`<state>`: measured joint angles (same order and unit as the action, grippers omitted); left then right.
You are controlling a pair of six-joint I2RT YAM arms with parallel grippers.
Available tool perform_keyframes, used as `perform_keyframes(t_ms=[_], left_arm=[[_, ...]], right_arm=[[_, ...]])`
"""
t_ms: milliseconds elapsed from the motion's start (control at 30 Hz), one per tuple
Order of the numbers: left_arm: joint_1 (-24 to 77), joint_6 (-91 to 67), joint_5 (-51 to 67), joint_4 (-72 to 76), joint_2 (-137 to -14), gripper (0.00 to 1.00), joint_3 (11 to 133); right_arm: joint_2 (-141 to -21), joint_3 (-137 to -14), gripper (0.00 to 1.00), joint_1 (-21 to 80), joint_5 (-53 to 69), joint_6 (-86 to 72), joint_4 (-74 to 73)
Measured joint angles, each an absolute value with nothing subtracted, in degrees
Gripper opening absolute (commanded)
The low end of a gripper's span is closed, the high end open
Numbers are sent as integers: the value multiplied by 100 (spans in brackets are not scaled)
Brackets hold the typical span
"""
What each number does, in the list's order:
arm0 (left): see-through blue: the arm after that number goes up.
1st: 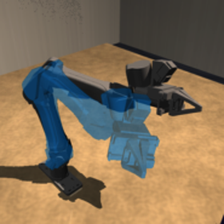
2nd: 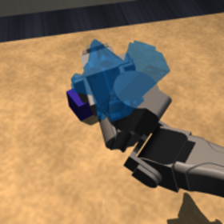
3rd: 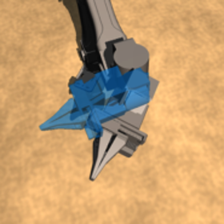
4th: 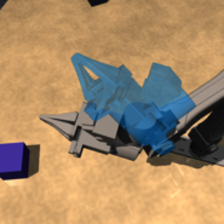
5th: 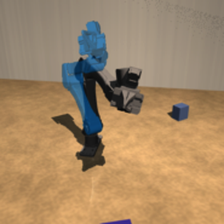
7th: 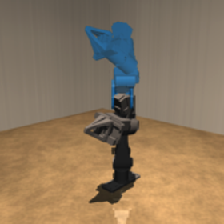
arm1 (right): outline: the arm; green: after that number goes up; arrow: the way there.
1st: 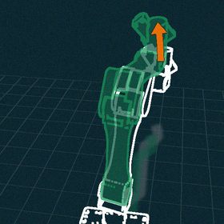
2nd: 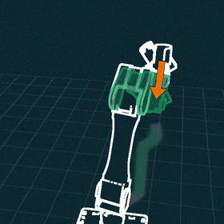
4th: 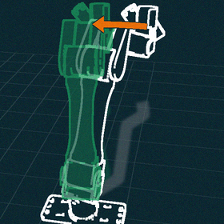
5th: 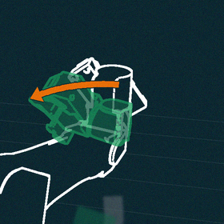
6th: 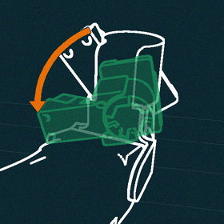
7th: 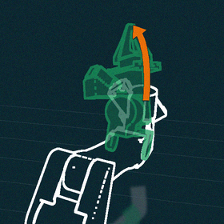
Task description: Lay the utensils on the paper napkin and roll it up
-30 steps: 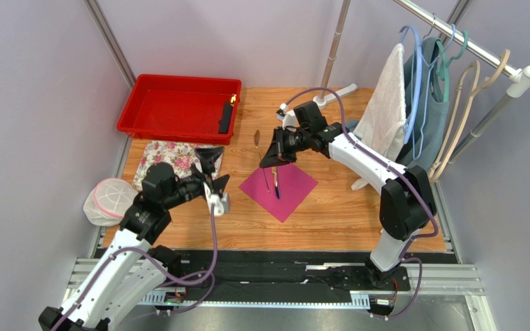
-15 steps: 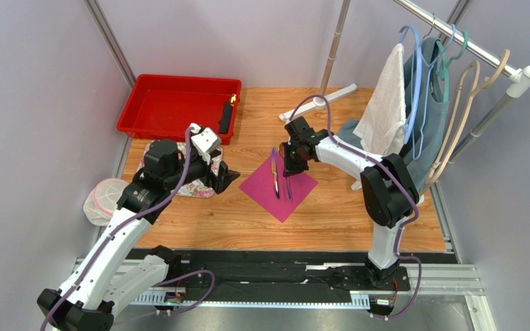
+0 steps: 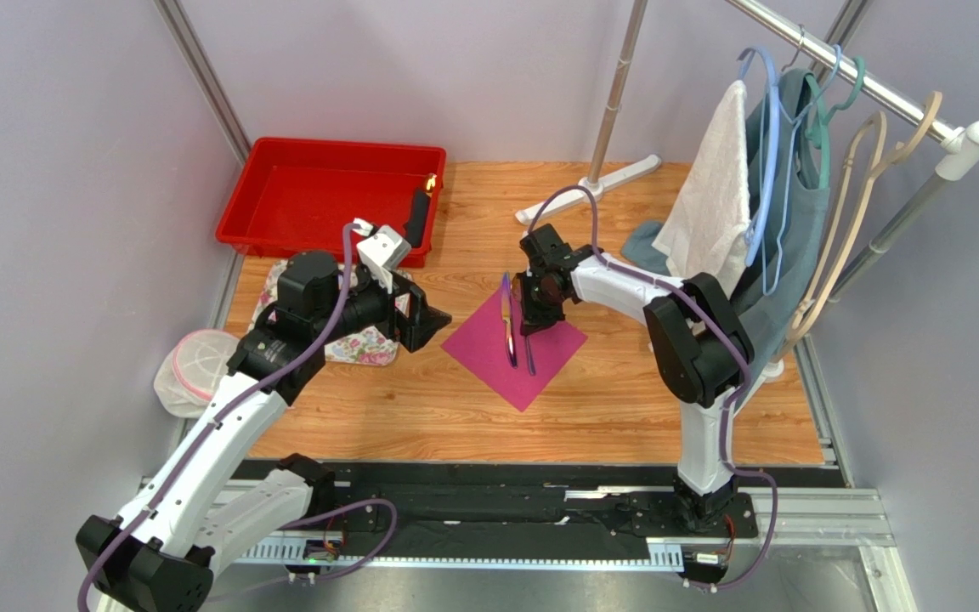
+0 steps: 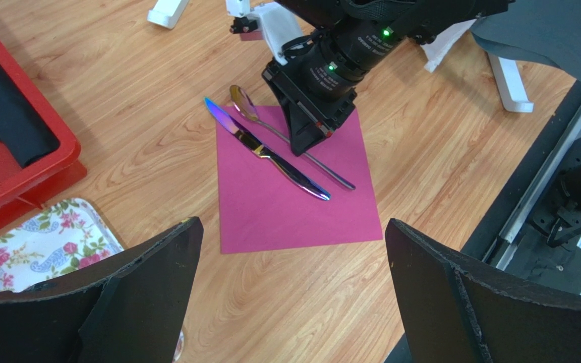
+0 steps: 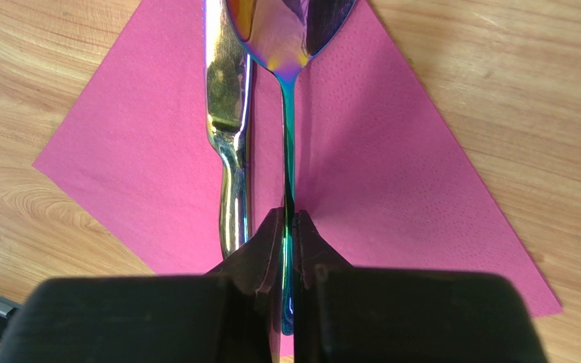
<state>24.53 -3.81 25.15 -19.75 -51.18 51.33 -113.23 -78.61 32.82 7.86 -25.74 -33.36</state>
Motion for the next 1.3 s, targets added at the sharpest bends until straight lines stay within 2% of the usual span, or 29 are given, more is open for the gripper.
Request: perform_keyframes(t_ms=[567,967,1300], left_arm=[[2453,-506,2517,-1844,-5116,99,4967],[2453,-513,2519,-1796,-5116,99,4919],[2453,-454,2569,-1811,-5116,99,4886]], right_arm=[[-11642,-8230,7,3216,1116,-2773,-3339],[-11736,-8307,19,3138,1223,-2871,-3358],[-11736,-8333,21,3094,1406,-2934,-3363]])
